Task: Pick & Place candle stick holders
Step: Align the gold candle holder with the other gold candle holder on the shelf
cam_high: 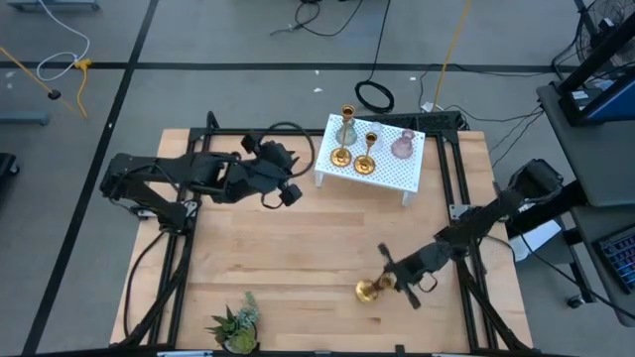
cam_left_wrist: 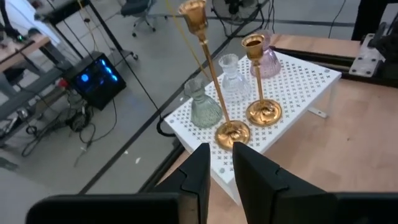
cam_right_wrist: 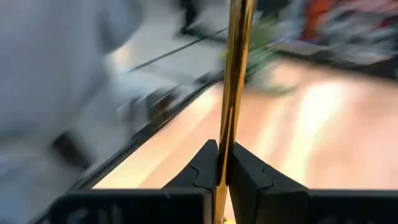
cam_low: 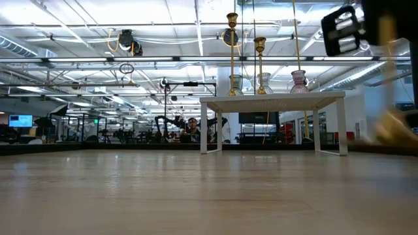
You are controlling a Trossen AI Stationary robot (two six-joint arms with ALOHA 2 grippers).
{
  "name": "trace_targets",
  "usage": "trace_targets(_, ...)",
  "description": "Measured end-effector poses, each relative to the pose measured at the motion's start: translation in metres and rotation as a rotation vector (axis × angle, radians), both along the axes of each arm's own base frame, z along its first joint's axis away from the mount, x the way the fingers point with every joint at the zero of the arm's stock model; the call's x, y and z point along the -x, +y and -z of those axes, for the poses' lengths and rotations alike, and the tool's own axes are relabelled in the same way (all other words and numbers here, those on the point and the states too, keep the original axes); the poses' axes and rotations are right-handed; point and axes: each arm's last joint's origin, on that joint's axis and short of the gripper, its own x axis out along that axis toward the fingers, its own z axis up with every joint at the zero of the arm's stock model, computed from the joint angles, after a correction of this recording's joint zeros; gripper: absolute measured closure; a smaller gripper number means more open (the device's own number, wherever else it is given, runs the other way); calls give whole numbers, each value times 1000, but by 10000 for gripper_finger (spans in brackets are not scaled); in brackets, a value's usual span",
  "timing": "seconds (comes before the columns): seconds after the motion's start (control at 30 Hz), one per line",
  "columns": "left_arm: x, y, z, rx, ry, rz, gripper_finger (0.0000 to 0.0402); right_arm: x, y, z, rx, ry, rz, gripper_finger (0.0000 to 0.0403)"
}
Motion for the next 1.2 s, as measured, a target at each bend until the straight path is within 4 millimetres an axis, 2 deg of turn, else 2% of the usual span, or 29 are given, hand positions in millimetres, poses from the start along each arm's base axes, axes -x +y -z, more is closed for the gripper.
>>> trace_targets(0.13,12,2,-10,-32,1,26,325,4,-16,-24,-1,-95,295,387)
trace_targets(0.3,28,4,-23,-61,-17,44,325,19,-46,-57,2,-194,655,393)
trace_targets(0.43,35,4,-27,-83,-1,61,325,31,-67,-83,82,-213,762,392)
trace_targets(0.57,37,5,-29,-98,5,70,325,44,-91,-125,133,-218,945,392)
trace_targets(0.7,37,5,-29,-107,15,74,325,56,-116,-150,141,-188,1098,392)
trace_targets(0.77,37,5,-29,-112,20,78,325,62,-127,-155,106,-181,1164,392)
trace_targets(0.93,37,5,-29,-107,14,75,325,67,-150,-145,9,-104,1339,392)
trace_targets(1.2,37,5,-29,-102,9,72,325,53,-172,-129,-51,38,1343,392)
